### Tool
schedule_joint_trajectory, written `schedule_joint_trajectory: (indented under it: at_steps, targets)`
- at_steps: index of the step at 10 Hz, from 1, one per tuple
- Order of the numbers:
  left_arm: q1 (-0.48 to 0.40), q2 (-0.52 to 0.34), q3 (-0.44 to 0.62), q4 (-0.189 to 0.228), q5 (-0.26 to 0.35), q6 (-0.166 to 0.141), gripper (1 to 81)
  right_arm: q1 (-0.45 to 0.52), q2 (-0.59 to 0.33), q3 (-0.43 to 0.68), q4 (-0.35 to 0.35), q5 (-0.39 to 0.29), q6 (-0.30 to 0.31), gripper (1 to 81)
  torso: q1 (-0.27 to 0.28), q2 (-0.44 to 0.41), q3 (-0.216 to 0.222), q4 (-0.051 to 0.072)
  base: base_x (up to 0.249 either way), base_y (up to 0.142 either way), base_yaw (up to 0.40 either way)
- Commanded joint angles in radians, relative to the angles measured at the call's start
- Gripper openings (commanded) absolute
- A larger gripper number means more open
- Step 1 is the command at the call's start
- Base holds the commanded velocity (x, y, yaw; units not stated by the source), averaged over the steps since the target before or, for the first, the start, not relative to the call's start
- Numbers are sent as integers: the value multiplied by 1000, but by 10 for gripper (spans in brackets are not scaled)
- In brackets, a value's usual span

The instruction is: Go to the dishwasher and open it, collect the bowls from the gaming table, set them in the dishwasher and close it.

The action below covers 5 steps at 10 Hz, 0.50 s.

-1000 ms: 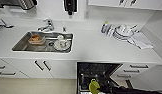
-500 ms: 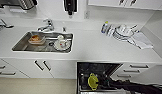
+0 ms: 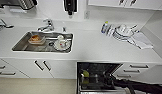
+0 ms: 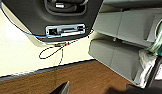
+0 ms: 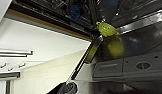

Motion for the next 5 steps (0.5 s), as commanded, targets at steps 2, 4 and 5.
schedule_joint_trajectory:
  at_steps: [2,4,5]
  targets:
    - [34,21,-41,-2,54,-4,811,109,-130,152,14,-125,25,811,0,0,0,0,0,0,0]
    - [17,59,-86,-67,67,-6,811,26,-246,220,5,-239,18,811,0,0,0,0,0,0,0]
    - [14,71,-106,-80,67,-6,811,-20,-298,251,5,-245,15,811,0,0,0,0,0,0,0]
